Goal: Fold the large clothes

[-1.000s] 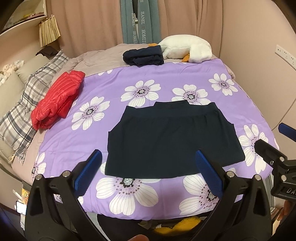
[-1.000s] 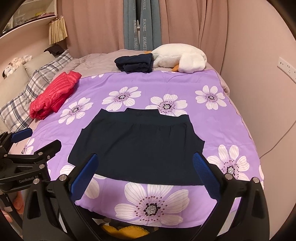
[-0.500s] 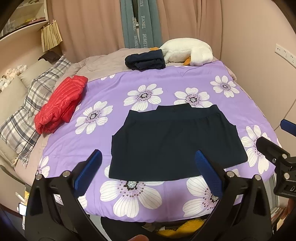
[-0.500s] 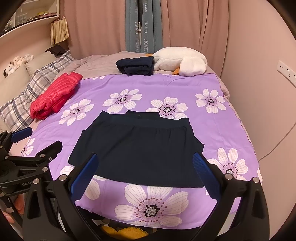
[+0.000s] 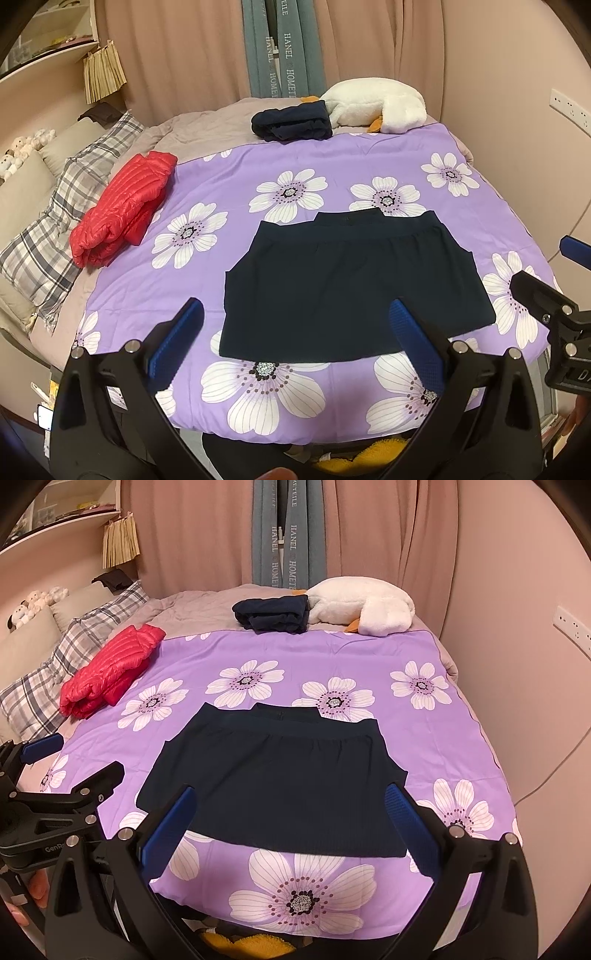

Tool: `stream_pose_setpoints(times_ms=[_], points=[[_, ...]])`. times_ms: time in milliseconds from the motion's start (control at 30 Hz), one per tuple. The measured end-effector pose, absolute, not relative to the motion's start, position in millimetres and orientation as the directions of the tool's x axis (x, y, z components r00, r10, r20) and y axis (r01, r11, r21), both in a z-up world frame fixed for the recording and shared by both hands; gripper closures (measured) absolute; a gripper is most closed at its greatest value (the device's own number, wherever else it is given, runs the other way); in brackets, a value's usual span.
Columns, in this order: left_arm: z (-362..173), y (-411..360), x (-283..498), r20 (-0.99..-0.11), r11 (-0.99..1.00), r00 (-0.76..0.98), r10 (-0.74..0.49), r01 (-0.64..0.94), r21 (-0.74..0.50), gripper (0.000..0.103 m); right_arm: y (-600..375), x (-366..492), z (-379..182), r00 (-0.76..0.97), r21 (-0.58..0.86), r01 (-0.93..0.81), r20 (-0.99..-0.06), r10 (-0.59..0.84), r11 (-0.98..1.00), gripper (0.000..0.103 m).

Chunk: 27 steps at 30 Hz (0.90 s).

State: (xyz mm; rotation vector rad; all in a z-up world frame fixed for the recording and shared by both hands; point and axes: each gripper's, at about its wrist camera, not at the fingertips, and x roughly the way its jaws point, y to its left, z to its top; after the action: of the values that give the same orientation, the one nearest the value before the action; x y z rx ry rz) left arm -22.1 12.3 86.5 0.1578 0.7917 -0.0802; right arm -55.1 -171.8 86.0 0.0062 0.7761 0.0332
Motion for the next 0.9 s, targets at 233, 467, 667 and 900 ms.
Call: stream_pose_setpoints(times_ms=[233,467,667,900], points=[[87.1,11.8,-21.5,-0.714,0.986,0.700,-0.011,0.128,0.111,0.002,-170.5,-52.7,87.0,0.712,0.015,-0.033,-0.702,0.034,0.999,0.001],[89.0,10.7,-19.8,-0.716,0.985,0.698,-0.011,0.130,0.111,0.002,-169.9,-51.8,86.2,0.708,0.020,-0.033,-0.706,0.037,0.999,0.001],[89.3,10.4,-19.0,-0.716,0.985,0.698,-0.008,0.128,0.113,0.002,-169.4,-51.8,85.6,0.709,0.018,-0.033,-0.705,0.036,0.999,0.001],[89.8,10.9,-18.2,-0.715,0.986,0.699,-0.017,0.129,0.103,0.002,-172.0,-50.0,80.8,0.703,0.022,-0.031,-0.710,0.037,0.999,0.001]])
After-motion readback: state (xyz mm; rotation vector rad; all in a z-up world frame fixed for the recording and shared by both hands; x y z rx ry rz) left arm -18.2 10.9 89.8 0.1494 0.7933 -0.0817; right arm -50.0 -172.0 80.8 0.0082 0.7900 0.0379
